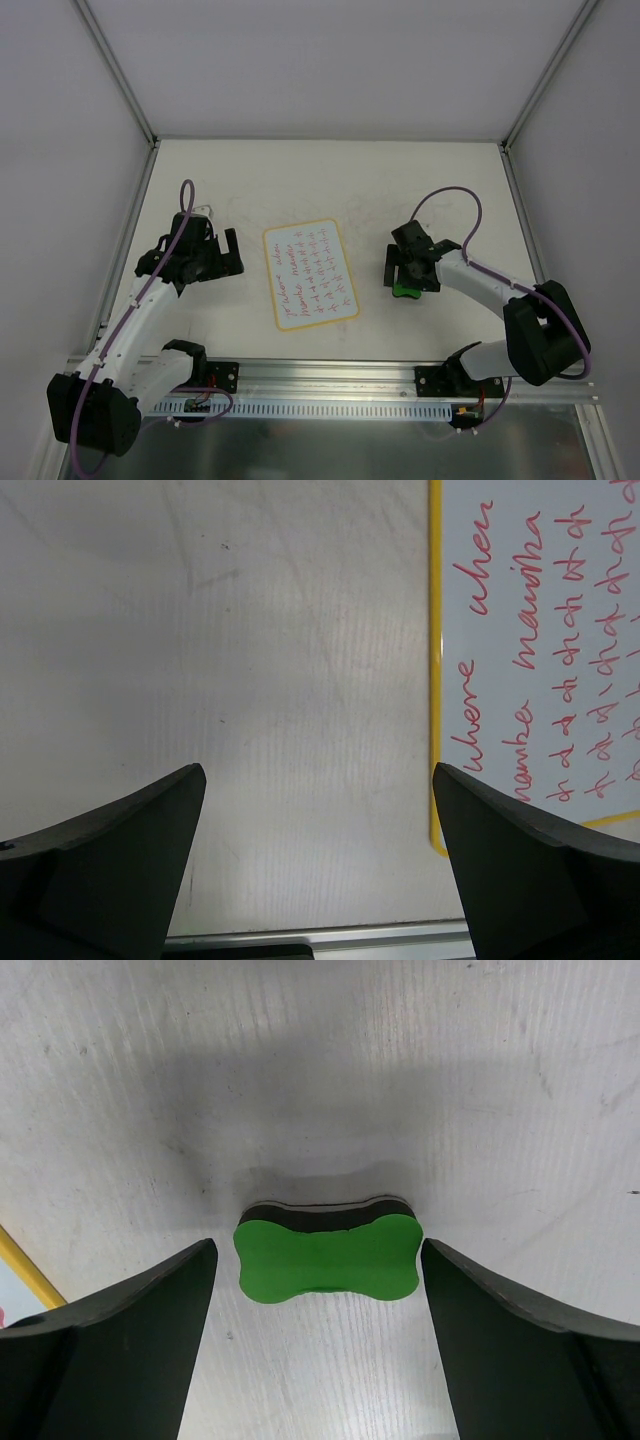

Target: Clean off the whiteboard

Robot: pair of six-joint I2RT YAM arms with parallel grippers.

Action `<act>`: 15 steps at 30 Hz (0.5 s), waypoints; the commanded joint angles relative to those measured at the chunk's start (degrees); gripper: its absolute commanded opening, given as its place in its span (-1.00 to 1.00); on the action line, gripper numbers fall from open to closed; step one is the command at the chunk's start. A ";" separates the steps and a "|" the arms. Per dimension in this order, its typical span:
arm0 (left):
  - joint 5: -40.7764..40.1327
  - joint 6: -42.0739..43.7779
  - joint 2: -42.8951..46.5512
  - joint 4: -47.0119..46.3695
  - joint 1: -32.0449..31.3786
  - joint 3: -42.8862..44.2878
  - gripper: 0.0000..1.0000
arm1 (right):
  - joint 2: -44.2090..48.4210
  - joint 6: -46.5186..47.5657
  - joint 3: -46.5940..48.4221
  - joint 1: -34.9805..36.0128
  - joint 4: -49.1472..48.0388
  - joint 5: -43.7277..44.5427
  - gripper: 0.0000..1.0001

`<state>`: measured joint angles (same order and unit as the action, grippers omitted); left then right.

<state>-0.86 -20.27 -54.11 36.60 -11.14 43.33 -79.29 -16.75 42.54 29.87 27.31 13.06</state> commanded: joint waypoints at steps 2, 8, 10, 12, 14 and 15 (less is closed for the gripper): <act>0.69 0.85 -0.30 -0.21 0.68 -0.26 0.97 | 0.45 -1.26 0.79 0.28 0.73 1.88 0.72; 0.69 0.85 -0.56 -0.30 0.59 -0.26 0.97 | -0.43 -1.61 0.79 0.19 0.73 1.88 0.67; 0.69 0.85 -0.65 -0.30 0.59 -0.26 0.97 | -0.08 -1.70 0.70 0.28 0.81 2.06 0.61; 0.69 0.85 -0.74 -0.30 0.68 -0.09 0.97 | 0.10 -1.79 0.70 0.19 0.73 2.23 0.59; 0.69 0.94 -0.91 -0.30 0.59 -0.09 0.97 | 0.01 -1.79 0.61 0.28 0.64 2.32 0.58; 0.69 0.94 -0.83 -0.30 0.59 -0.09 0.97 | -0.08 -1.70 0.52 0.28 0.73 2.32 0.58</act>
<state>-0.51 -20.25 -54.76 36.58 -11.14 43.33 -79.48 -17.34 42.54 29.87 27.35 13.39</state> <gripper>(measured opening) 0.987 0.797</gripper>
